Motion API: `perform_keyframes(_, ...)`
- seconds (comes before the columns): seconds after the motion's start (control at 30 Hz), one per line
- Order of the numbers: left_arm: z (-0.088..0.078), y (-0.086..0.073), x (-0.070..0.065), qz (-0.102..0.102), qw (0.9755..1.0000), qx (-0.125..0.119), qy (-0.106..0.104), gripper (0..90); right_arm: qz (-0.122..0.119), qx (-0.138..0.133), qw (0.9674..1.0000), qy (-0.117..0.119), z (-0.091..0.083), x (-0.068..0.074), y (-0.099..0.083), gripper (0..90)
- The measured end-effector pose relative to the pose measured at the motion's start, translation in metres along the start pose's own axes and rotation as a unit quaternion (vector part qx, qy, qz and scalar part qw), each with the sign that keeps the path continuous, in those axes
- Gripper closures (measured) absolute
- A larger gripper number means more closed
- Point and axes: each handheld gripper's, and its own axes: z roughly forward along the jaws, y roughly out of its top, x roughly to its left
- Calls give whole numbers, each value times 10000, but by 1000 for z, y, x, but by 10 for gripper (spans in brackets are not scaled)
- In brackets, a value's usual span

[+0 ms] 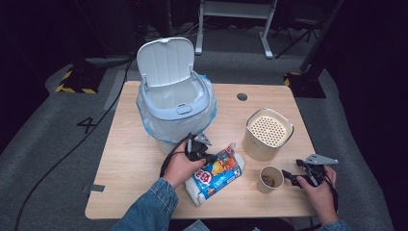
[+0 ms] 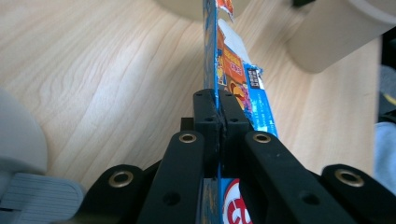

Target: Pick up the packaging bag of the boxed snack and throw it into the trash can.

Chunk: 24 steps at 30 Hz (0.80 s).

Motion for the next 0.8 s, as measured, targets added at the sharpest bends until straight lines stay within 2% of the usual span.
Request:
perform_keyframes(0.23,-28,11,-7,264,9980,-575,10,885,-2,1,10000,0,0,0,0,174)
perform_keyframes(0.37,-48,19,-11,273,9944,-1018,-19,885,1,1,10000,-1,0,0,0,174)
perform_keyframes(0.4,-48,19,-11,273,9944,-1018,-19,885,-2,0,10000,-3,0,0,0,174)
perform_keyframes(0.53,-60,26,-12,355,9909,-1298,-56,885,-7,-2,10000,-27,0,0,0,174)
perform_keyframes(0.8,-85,40,-12,537,9859,-1582,-63,885,-5,-1,10000,-22,0,0,0,174)
